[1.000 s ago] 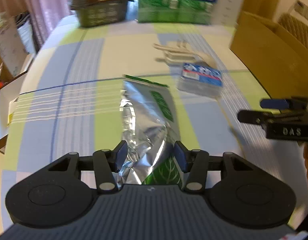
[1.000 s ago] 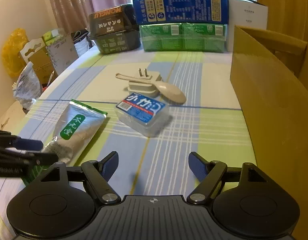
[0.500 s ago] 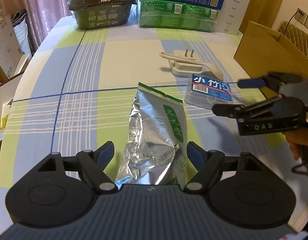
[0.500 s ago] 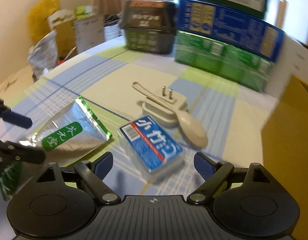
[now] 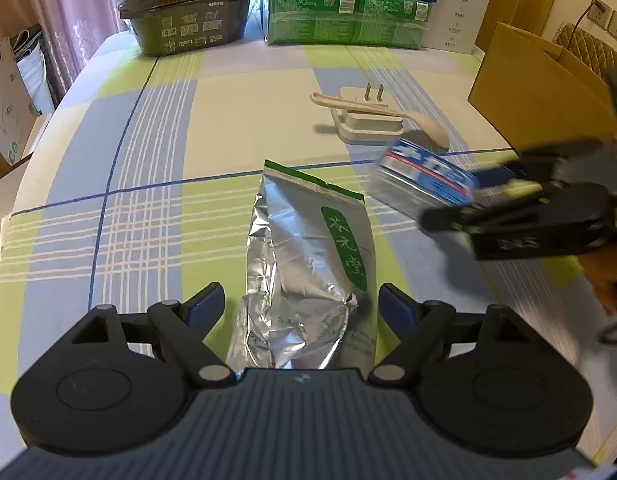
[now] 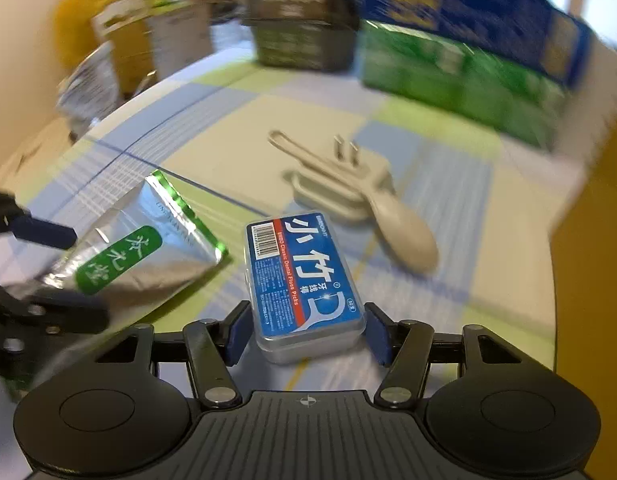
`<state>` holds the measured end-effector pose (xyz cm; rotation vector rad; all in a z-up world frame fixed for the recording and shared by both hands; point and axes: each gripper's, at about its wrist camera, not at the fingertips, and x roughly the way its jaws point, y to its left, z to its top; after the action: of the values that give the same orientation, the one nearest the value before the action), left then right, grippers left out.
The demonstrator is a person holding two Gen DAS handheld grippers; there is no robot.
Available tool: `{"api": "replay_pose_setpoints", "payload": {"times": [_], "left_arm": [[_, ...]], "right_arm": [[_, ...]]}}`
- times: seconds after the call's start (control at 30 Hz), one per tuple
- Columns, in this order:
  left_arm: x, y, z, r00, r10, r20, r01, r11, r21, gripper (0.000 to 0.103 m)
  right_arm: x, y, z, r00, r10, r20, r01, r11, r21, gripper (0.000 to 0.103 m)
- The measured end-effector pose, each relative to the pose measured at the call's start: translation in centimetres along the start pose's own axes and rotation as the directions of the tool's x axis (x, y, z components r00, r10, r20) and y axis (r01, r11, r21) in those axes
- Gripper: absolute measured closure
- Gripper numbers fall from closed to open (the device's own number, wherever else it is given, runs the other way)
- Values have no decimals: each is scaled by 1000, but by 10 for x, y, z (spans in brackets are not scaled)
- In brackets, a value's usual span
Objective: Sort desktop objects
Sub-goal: 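Grasp the blue floss-pick box with the right tool while the left holds the foil bag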
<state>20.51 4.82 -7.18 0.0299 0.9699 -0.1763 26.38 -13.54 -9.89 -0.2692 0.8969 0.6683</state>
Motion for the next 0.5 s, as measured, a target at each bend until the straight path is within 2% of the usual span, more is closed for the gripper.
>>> {"api": "replay_pose_setpoints", "payload": {"times": [0.1, 0.23, 0.3, 0.33, 0.4, 0.43, 0.5], "left_arm": [[3, -1, 0, 1000, -5, -12, 5, 1000, 4, 22], [9, -2, 1, 999, -15, -40, 16, 1000, 12, 22], [12, -4, 3, 998, -23, -59, 24, 999, 30, 24], [13, -6, 3, 998, -16, -69, 19, 999, 45, 25], [16, -10, 2, 995, 4, -95, 4, 997, 80, 31], [16, -12, 1, 995, 13, -100, -3, 996, 94, 32], [13, -14, 1, 994, -5, -106, 16, 995, 101, 47]], "right_arm": [[-23, 2, -14, 999, 6, -41, -2, 997, 80, 47], [-52, 15, -42, 998, -39, -45, 43, 997, 69, 47], [-58, 16, -53, 999, -22, -45, 25, 997, 69, 45], [-59, 17, -57, 999, -17, -45, 20, 998, 58, 42], [-59, 25, -58, 999, -35, -30, 35, 999, 12, 22], [-60, 28, -57, 999, -49, -18, 49, 999, -20, 20], [-57, 34, -55, 998, -66, 7, 66, 996, -62, 19]]}}
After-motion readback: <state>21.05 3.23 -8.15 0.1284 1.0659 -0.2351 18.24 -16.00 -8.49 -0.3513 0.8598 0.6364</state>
